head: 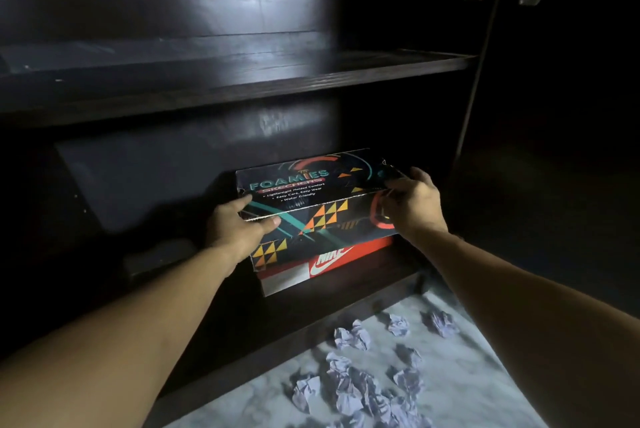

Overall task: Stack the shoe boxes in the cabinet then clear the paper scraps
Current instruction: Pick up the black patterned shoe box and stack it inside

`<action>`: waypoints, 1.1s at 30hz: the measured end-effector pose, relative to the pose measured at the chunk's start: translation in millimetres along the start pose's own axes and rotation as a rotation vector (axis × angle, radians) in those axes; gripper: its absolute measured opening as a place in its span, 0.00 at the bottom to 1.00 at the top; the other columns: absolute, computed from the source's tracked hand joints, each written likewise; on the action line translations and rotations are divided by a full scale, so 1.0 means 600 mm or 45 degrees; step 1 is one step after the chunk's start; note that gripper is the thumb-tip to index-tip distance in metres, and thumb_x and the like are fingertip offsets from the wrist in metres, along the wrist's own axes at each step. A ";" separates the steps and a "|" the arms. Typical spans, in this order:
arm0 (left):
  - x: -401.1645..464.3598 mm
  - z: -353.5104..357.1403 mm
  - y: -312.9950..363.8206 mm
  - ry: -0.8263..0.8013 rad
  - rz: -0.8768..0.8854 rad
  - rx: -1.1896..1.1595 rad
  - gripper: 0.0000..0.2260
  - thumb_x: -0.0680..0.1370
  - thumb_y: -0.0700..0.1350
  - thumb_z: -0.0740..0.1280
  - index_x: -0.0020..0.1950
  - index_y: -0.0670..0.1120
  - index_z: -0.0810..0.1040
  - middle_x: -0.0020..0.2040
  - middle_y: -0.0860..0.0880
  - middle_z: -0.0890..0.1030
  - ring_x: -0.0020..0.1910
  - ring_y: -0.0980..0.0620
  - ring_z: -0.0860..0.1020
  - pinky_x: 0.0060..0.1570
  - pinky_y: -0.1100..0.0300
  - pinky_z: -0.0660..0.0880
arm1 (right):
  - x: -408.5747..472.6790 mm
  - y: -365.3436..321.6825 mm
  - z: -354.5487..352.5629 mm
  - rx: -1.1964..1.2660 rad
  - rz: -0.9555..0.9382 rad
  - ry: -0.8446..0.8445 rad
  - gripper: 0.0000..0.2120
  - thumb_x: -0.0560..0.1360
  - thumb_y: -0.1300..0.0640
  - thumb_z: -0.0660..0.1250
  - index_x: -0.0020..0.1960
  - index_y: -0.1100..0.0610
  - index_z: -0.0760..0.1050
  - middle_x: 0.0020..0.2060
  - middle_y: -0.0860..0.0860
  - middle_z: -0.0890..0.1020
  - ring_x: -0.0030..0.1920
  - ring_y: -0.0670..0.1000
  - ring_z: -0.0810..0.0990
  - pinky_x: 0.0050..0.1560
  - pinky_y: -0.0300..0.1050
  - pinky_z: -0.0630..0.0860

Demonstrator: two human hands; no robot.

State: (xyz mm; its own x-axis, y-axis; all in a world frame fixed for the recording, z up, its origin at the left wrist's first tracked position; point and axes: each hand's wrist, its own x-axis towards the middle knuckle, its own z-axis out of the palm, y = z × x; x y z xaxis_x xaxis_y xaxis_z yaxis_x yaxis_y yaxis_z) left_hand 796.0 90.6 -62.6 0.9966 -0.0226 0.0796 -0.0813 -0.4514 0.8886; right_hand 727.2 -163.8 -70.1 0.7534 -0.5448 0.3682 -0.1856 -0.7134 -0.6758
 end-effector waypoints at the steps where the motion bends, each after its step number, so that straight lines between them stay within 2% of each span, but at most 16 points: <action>1: 0.002 0.004 -0.003 0.065 0.037 0.043 0.33 0.68 0.45 0.78 0.71 0.46 0.72 0.69 0.44 0.73 0.66 0.45 0.73 0.60 0.58 0.70 | 0.002 0.000 0.008 -0.050 -0.035 0.056 0.14 0.74 0.61 0.68 0.60 0.57 0.82 0.67 0.59 0.71 0.66 0.62 0.71 0.66 0.48 0.71; 4: 0.011 0.012 -0.008 0.256 0.262 0.260 0.27 0.65 0.47 0.80 0.61 0.40 0.80 0.60 0.43 0.76 0.59 0.45 0.75 0.54 0.60 0.70 | 0.010 -0.007 0.026 -0.308 -0.146 0.070 0.14 0.77 0.58 0.63 0.59 0.57 0.81 0.60 0.58 0.76 0.62 0.60 0.71 0.55 0.49 0.72; 7: 0.022 0.018 -0.007 0.313 0.418 0.402 0.22 0.66 0.46 0.80 0.55 0.37 0.83 0.54 0.43 0.80 0.51 0.45 0.78 0.48 0.60 0.71 | 0.022 -0.018 0.030 -0.395 -0.202 -0.032 0.15 0.76 0.60 0.65 0.61 0.60 0.78 0.60 0.59 0.77 0.62 0.62 0.74 0.55 0.50 0.73; 10: 0.028 0.022 -0.006 0.324 0.448 0.489 0.18 0.71 0.42 0.76 0.59 0.38 0.81 0.58 0.42 0.82 0.55 0.42 0.79 0.55 0.55 0.75 | 0.033 -0.025 0.032 -0.478 -0.192 -0.168 0.23 0.74 0.62 0.66 0.69 0.58 0.72 0.68 0.56 0.73 0.64 0.62 0.74 0.59 0.51 0.74; 13: 0.030 0.020 -0.008 0.267 0.487 0.663 0.17 0.76 0.40 0.70 0.65 0.41 0.78 0.62 0.41 0.80 0.59 0.39 0.78 0.57 0.51 0.75 | 0.046 -0.026 0.031 -0.521 -0.095 -0.337 0.34 0.74 0.66 0.63 0.78 0.52 0.59 0.78 0.49 0.60 0.70 0.60 0.70 0.66 0.52 0.71; 16: 0.033 0.012 -0.008 0.164 0.501 0.846 0.20 0.77 0.40 0.67 0.70 0.44 0.73 0.67 0.43 0.77 0.66 0.41 0.73 0.63 0.51 0.72 | 0.058 -0.023 0.034 -0.582 -0.074 -0.462 0.40 0.75 0.65 0.63 0.80 0.47 0.48 0.80 0.45 0.48 0.75 0.58 0.63 0.69 0.51 0.68; 20: 0.031 0.009 -0.005 0.080 0.474 0.907 0.26 0.76 0.41 0.69 0.73 0.44 0.68 0.72 0.47 0.71 0.71 0.44 0.68 0.68 0.51 0.68 | 0.061 -0.022 0.033 -0.625 -0.093 -0.513 0.41 0.76 0.66 0.61 0.80 0.48 0.43 0.80 0.47 0.44 0.77 0.58 0.59 0.70 0.50 0.69; 23: 0.022 0.013 -0.007 0.001 0.467 0.946 0.33 0.75 0.44 0.71 0.77 0.43 0.62 0.77 0.48 0.62 0.75 0.44 0.61 0.72 0.49 0.63 | 0.049 -0.022 0.022 -0.589 -0.102 -0.519 0.43 0.75 0.67 0.62 0.81 0.49 0.42 0.80 0.48 0.42 0.77 0.57 0.58 0.71 0.50 0.67; 28: -0.018 0.013 0.002 -0.063 0.459 0.967 0.39 0.73 0.46 0.73 0.78 0.43 0.56 0.79 0.45 0.56 0.78 0.44 0.54 0.74 0.44 0.58 | 0.011 -0.013 -0.038 -0.506 -0.067 -0.466 0.41 0.75 0.64 0.65 0.80 0.47 0.49 0.80 0.48 0.48 0.76 0.57 0.61 0.71 0.49 0.65; 30: -0.044 0.010 0.018 -0.075 0.471 0.982 0.39 0.73 0.46 0.73 0.78 0.43 0.56 0.79 0.43 0.56 0.78 0.44 0.54 0.74 0.45 0.58 | -0.010 -0.015 -0.082 -0.495 -0.058 -0.467 0.37 0.75 0.62 0.65 0.79 0.49 0.53 0.78 0.53 0.58 0.74 0.58 0.65 0.70 0.50 0.68; 33: -0.096 0.011 0.060 -0.193 0.439 0.894 0.38 0.72 0.47 0.74 0.77 0.44 0.60 0.77 0.44 0.62 0.75 0.45 0.61 0.73 0.50 0.61 | -0.049 -0.017 -0.159 -0.524 0.011 -0.458 0.30 0.77 0.56 0.65 0.77 0.49 0.61 0.68 0.57 0.73 0.63 0.58 0.76 0.55 0.45 0.76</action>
State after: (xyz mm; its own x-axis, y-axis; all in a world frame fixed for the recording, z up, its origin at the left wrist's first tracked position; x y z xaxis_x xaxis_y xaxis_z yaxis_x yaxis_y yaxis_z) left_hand 735.6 70.0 -38.0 0.9125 -0.3616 0.1913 -0.4067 -0.8523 0.3288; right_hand 646.5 -182.5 -13.3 0.9058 -0.4174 0.0734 -0.3695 -0.8626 -0.3456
